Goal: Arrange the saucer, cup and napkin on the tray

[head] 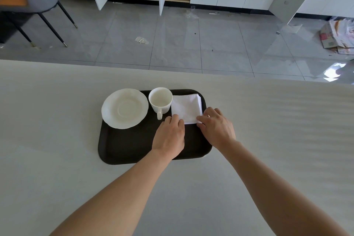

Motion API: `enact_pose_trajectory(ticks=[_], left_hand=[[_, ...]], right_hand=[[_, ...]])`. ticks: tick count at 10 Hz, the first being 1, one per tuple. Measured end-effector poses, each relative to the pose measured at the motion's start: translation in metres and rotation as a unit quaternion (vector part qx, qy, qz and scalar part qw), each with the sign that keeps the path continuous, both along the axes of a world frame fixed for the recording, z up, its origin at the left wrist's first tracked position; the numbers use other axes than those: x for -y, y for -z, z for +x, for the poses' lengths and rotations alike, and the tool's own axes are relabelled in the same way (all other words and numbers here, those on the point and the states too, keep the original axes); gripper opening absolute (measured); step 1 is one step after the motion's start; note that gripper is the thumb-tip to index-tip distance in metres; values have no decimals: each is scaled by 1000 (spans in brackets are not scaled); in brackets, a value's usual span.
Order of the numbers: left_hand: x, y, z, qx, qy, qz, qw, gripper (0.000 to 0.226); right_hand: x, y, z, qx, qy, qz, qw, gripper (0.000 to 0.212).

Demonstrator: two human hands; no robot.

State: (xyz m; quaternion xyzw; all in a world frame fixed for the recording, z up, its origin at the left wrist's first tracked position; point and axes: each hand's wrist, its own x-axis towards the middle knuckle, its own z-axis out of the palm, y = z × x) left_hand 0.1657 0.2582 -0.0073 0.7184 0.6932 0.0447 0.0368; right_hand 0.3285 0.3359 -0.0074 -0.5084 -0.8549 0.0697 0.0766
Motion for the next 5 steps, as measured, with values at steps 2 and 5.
enact_pose_trajectory(ticks=[2,5], left_hand=[[15,-6,-3,10,9,-9,1000,27],[47,-20,-23,2,23,44,999,35]], right_hand=[[6,-10,3,-1,6,-29,1000,25],[18,-31,-5,-3,16,-37,999,31]])
